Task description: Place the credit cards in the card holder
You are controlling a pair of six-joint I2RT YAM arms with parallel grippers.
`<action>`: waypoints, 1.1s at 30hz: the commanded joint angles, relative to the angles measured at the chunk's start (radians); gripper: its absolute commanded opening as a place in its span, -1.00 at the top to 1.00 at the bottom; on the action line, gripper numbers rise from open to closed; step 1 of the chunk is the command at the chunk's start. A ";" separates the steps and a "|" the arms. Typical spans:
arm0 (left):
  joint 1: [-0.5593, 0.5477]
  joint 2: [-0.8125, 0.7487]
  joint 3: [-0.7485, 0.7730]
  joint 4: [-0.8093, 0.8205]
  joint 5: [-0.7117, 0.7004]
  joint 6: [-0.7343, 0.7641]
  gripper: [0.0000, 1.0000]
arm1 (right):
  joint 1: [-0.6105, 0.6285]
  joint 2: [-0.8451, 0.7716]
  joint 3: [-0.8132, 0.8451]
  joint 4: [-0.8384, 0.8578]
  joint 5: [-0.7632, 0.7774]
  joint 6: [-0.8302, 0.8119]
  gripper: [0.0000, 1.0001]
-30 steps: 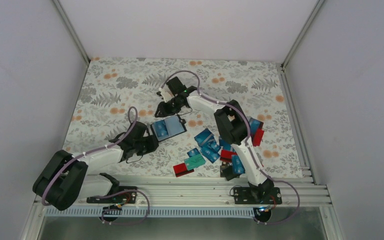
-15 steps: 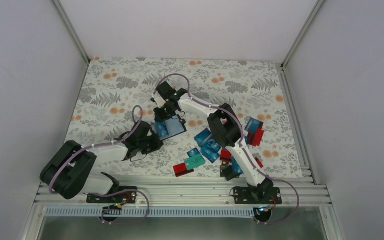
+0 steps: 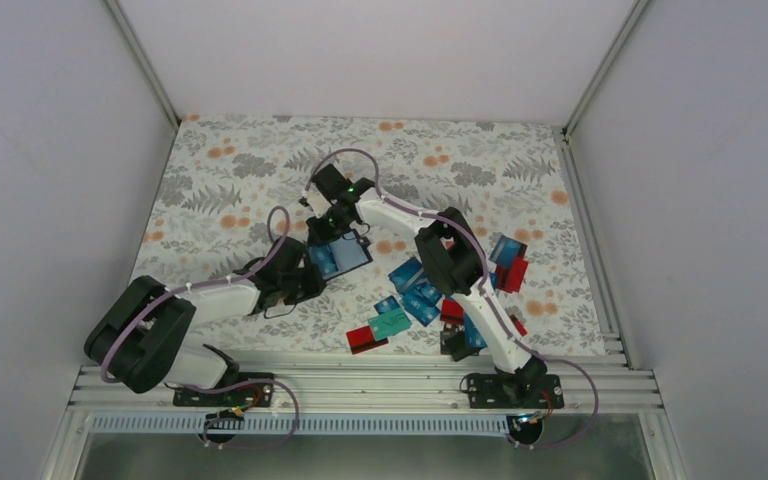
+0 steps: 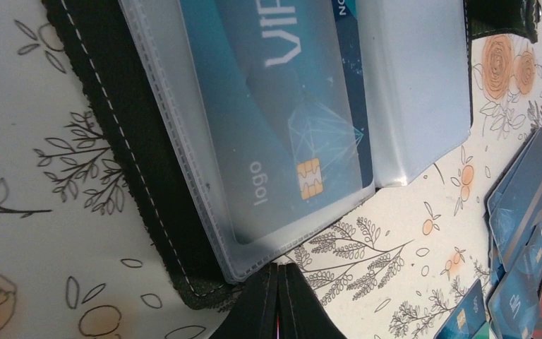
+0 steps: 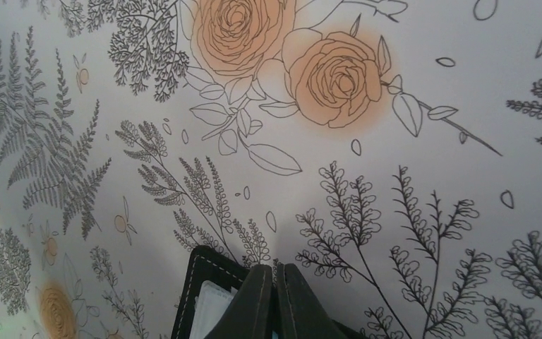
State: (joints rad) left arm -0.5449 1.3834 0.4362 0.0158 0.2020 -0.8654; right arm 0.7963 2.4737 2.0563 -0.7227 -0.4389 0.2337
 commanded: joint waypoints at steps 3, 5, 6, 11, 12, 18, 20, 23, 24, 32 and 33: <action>0.043 -0.019 0.020 -0.052 -0.141 0.042 0.95 | 0.024 -0.068 -0.108 -0.032 -0.155 0.041 0.88; 0.051 -0.019 0.024 -0.062 -0.145 0.054 0.95 | 0.024 -0.077 -0.127 0.015 -0.209 0.066 0.87; 0.054 -0.023 0.027 -0.067 -0.146 0.060 0.95 | 0.024 -0.077 -0.128 0.034 -0.231 0.077 0.87; 0.064 -0.049 0.030 -0.108 -0.167 0.086 0.95 | 0.007 -0.074 -0.047 0.072 -0.220 0.111 0.79; 0.064 -0.058 0.030 -0.115 -0.165 0.089 0.95 | -0.002 -0.075 -0.026 0.060 -0.203 0.113 0.77; 0.061 -0.137 0.018 -0.171 -0.106 0.130 0.95 | -0.072 -0.171 -0.029 0.071 -0.126 0.127 0.46; 0.055 -0.162 0.018 -0.197 -0.092 0.144 0.95 | -0.093 -0.197 -0.029 0.077 -0.113 0.134 0.32; 0.048 -0.202 0.022 -0.250 -0.086 0.155 0.95 | -0.112 -0.235 -0.037 0.072 -0.072 0.132 0.23; 0.048 -0.222 0.027 -0.274 -0.093 0.156 0.95 | -0.115 -0.256 -0.068 0.075 -0.048 0.130 0.22; 0.111 -0.226 0.136 -0.406 -0.241 0.215 0.95 | -0.089 -0.377 -0.397 0.200 -0.009 0.157 0.33; 0.129 -0.204 0.150 -0.399 -0.231 0.229 0.95 | -0.082 -0.379 -0.420 0.208 -0.009 0.159 0.34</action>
State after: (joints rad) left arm -0.4728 1.1248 0.5159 -0.3389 0.0227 -0.6998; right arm 0.6788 2.0953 1.7451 -0.5732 -0.4717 0.3737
